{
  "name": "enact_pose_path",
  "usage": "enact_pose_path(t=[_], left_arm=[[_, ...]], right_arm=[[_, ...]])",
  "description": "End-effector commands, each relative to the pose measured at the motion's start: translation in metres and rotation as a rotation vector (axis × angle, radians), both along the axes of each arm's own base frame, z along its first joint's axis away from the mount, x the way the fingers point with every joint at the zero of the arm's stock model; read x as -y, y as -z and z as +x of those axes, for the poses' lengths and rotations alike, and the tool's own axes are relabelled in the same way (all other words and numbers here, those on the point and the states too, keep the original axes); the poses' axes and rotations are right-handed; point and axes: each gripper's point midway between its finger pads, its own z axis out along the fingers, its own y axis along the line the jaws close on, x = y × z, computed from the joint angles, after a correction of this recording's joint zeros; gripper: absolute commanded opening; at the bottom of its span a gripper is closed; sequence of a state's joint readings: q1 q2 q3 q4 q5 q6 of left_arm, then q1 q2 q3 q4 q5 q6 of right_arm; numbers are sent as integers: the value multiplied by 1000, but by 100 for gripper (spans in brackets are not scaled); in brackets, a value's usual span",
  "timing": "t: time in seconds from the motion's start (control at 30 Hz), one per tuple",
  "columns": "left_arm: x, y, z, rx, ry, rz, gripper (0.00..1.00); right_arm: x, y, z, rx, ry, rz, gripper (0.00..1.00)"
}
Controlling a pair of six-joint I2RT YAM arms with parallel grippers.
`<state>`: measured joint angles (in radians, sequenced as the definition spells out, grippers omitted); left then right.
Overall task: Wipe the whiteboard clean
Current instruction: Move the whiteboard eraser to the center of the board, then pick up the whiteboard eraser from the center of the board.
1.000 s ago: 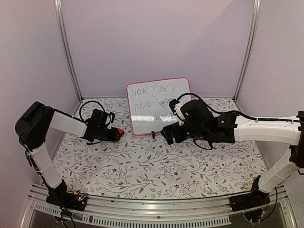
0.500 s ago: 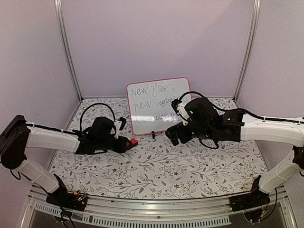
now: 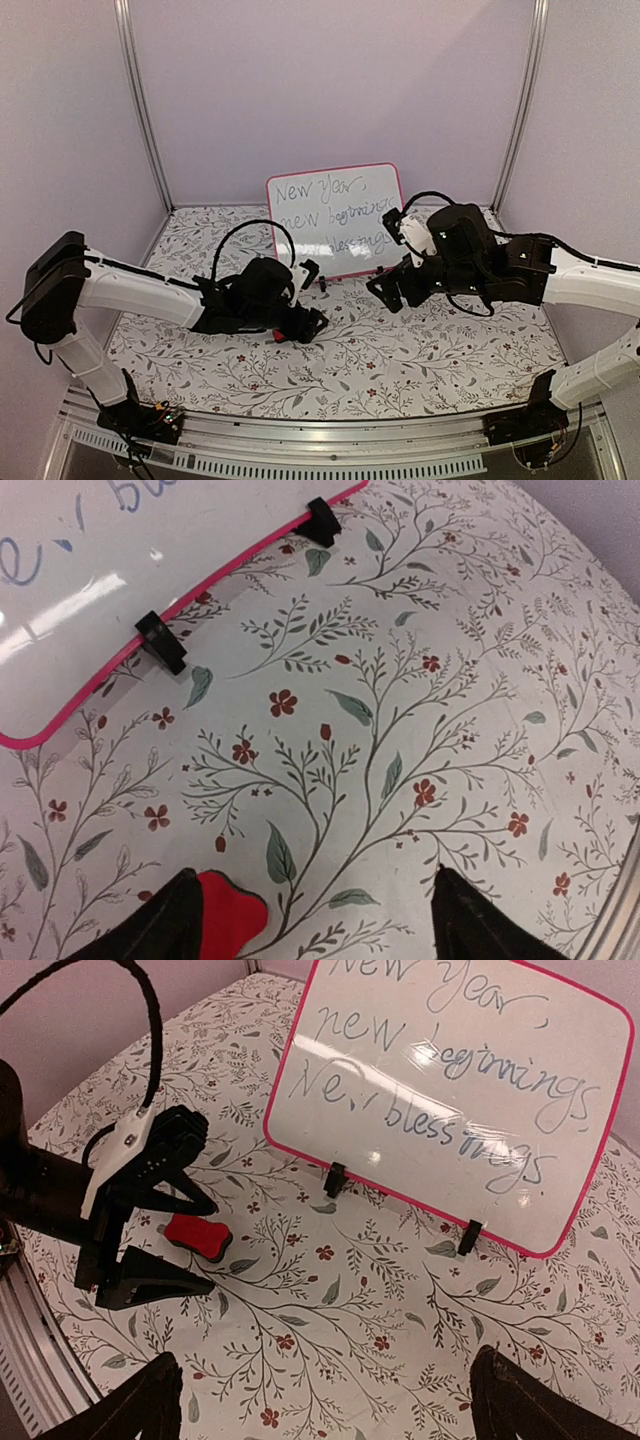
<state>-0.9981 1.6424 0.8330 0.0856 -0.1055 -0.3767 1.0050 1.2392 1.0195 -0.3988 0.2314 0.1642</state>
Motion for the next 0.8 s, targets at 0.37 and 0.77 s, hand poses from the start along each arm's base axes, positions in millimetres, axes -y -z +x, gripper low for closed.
enact_pose_path(t=[0.37,0.77], left_arm=[[-127,-93,12,107,-395,-84,100],[-187,-93,6,35,-545,-214,100]], right_arm=[[-99,36,-3,32,-499,-163,99],[-178,87,6,125,-806,-274,97]])
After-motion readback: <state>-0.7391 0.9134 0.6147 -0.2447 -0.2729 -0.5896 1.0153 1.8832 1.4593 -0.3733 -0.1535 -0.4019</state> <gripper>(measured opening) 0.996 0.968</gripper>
